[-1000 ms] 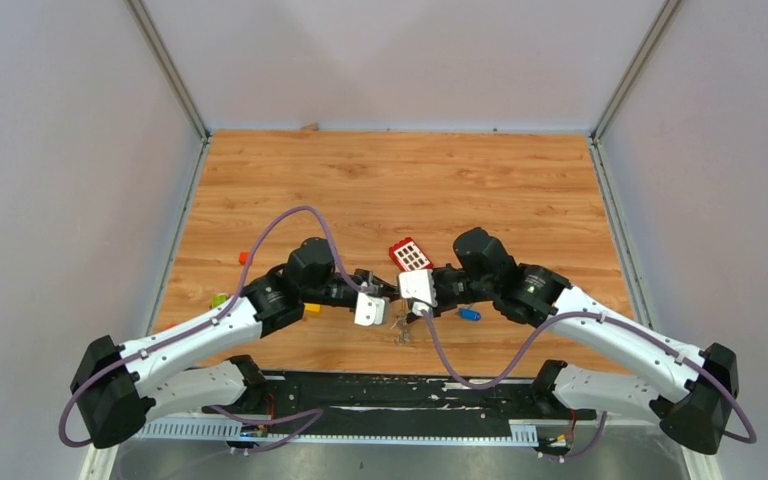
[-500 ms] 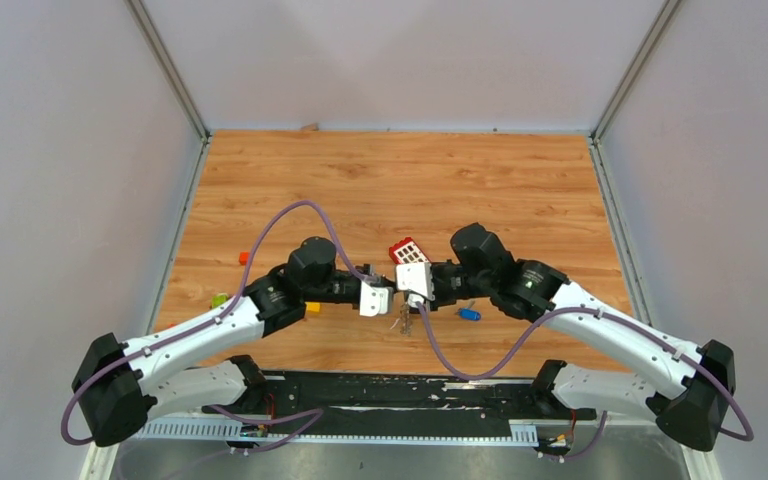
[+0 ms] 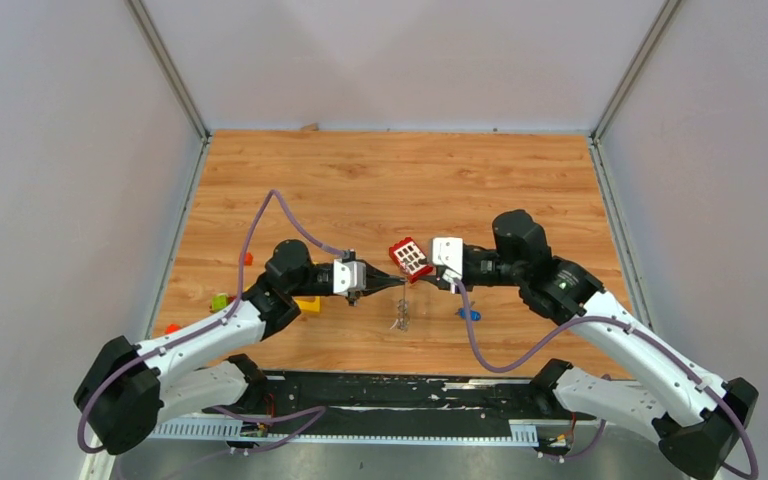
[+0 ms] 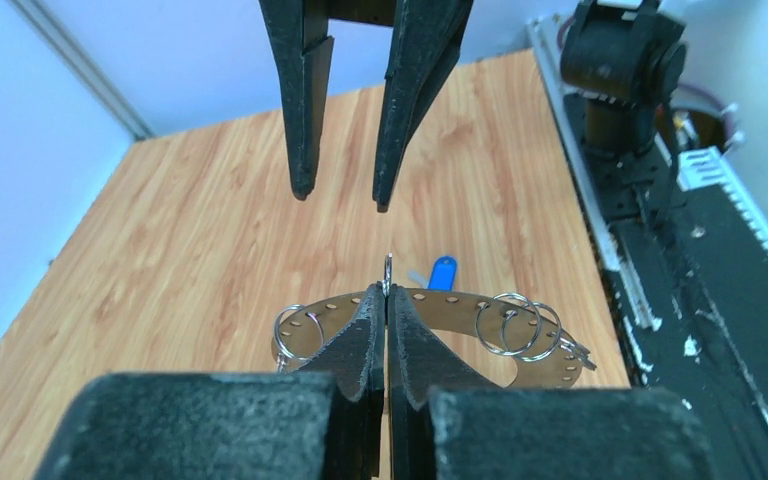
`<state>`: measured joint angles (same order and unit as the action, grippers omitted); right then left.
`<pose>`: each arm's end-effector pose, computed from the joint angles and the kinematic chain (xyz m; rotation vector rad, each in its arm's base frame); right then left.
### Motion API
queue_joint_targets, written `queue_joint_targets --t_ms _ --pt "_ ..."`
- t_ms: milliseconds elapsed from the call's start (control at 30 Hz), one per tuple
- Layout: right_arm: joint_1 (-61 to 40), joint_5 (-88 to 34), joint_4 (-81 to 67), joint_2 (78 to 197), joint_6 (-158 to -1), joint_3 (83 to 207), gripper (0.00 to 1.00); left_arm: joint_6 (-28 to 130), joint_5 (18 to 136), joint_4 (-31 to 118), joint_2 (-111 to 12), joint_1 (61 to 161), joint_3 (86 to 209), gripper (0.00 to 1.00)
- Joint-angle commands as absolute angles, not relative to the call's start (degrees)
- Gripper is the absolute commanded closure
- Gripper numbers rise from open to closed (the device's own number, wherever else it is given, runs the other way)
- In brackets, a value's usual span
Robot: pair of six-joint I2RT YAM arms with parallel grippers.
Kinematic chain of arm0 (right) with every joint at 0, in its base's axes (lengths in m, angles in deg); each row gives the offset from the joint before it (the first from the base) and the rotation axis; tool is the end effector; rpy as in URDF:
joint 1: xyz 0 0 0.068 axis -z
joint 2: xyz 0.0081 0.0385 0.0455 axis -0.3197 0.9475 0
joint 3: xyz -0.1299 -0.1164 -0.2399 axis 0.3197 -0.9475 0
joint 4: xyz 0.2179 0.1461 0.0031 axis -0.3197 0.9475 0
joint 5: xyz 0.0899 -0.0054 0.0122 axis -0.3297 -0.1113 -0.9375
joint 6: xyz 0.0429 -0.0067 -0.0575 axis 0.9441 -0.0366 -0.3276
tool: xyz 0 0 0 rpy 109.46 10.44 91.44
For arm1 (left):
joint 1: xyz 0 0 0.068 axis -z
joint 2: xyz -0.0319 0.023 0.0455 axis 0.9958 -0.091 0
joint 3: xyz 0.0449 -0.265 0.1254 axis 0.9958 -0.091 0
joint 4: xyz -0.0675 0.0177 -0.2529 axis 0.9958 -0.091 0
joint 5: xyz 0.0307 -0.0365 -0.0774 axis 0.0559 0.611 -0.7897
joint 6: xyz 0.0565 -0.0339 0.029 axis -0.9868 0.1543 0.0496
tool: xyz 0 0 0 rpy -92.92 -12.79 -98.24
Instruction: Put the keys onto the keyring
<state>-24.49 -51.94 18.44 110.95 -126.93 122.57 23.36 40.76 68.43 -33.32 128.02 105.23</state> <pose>0.1324 0.1677 0.3462 -1.5898 1.2413 0.5987 0.1404 -0.1895 0.2898 1.3149 1.0522 -0.9800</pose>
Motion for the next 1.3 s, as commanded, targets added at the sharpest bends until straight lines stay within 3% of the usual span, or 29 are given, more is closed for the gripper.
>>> queue_joint_targets --t_ms 0,267,1067,1267 --pt "-22.76 -58.78 16.38 109.55 -124.99 122.91 0.69 37.47 34.72 90.48 -34.77 126.42 103.25 1.00" --pt "-22.73 -62.56 17.01 110.93 -124.94 123.71 0.69 44.15 33.70 100.77 -37.17 126.17 101.90 1.00" --pt "-22.78 -65.66 17.43 112.94 -123.31 126.59 0.76 44.17 33.73 101.23 -39.29 126.17 101.00 1.00" --pt "-22.94 -66.23 17.35 113.24 -123.44 126.25 0.82 44.66 33.56 101.45 -39.58 126.17 101.18 1.00"
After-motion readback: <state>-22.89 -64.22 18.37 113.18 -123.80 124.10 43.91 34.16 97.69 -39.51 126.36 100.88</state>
